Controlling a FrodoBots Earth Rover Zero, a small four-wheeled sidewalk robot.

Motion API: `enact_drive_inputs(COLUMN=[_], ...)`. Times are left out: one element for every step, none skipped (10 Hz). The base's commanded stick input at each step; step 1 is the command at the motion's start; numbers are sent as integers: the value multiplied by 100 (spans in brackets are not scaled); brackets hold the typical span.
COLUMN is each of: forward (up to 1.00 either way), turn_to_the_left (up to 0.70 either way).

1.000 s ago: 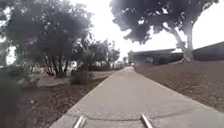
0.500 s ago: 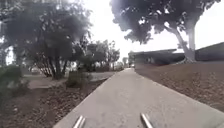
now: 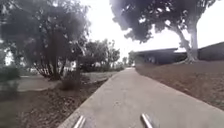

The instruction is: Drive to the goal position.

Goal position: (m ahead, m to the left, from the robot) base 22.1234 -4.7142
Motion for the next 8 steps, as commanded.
enact_drive_inputs(forward=[98, 98, 98, 98, 98, 98, 98, 98], turn_to_the_left=[-37, -37, -37, -37, -37, -37, -37, -37])
